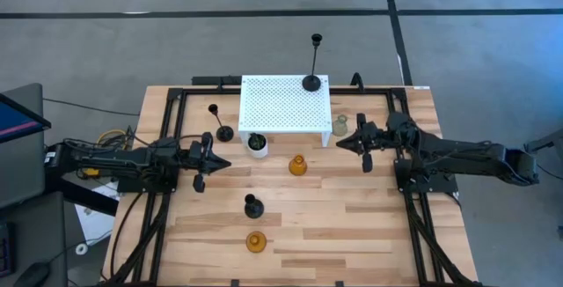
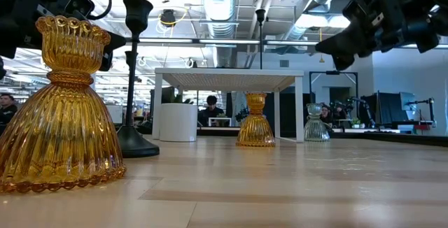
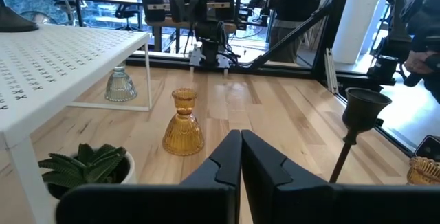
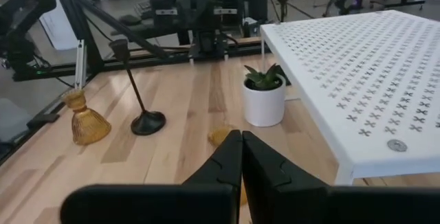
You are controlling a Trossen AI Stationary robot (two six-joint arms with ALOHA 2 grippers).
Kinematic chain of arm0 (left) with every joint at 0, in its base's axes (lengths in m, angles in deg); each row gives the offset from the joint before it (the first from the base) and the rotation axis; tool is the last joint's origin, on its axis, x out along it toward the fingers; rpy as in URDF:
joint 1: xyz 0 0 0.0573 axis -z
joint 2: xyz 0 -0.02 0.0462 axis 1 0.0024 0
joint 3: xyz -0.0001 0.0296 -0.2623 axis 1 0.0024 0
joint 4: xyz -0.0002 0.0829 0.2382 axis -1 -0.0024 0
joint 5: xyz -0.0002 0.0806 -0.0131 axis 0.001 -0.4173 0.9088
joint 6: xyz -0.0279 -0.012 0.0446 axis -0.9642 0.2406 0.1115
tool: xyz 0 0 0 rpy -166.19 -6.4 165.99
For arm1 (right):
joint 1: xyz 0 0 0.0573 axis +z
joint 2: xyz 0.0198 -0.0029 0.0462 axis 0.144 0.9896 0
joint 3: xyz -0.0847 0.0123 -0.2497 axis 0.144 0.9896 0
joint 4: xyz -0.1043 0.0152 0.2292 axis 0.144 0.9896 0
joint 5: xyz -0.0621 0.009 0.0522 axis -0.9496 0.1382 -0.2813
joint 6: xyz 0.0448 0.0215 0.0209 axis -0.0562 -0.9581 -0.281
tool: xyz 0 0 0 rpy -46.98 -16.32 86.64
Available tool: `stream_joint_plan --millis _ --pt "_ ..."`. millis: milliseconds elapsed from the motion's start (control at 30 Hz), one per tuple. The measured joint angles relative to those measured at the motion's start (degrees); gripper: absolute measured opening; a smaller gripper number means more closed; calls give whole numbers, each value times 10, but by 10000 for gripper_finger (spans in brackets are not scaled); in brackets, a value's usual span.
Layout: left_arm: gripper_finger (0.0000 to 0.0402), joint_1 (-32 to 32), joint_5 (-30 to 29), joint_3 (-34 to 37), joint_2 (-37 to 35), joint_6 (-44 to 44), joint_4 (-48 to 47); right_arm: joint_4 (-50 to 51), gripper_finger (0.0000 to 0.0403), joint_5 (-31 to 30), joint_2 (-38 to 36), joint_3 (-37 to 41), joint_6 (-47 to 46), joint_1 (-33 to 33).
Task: Pick & Place candle stick holders
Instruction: Put the top black candle holder on the shelf aligned with the other black candle holder
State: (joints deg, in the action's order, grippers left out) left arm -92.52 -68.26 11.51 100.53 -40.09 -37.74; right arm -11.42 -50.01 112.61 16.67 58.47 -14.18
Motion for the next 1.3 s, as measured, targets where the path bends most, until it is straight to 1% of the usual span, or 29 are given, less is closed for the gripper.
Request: stream_joint_plan --millis 133,300,500,633,700,767,833,900,1000,1200,1300 --pt "10 0 -10 0 0 0 2 -4 0 -5 0 3 0 0" --pt "5 0 -91 0 0 -14 -2 -5 0 -5 0 3 0 0" --pt "5 0 -95 0 -1 -14 -3 -5 0 -5 0 3 -2 0" --pt "4 0 -97 -31 -1 -10 -15 -4 0 -5 0 3 -2 -1" --pt "4 0 -97 -64 -1 4 -68 -4 0 -5 0 3 -2 -1" --pt "4 0 -101 -107 -1 11 -155 -4 0 -5 0 3 -2 -1" --pt "4 0 -127 -147 -1 7 -242 -4 0 -5 0 3 -1 -1" --pt "4 0 -166 -176 -1 1 -298 -4 0 -5 0 3 0 -1" --pt "4 0 -222 -196 -1 -22 -350 -4 0 -6 0 3 0 -1" --pt "4 0 -285 -200 -1 -76 -404 -4 0 -6 0 3 0 -1" --pt "4 0 -330 -200 -1 -102 -436 -4 0 -6 0 3 0 -1"
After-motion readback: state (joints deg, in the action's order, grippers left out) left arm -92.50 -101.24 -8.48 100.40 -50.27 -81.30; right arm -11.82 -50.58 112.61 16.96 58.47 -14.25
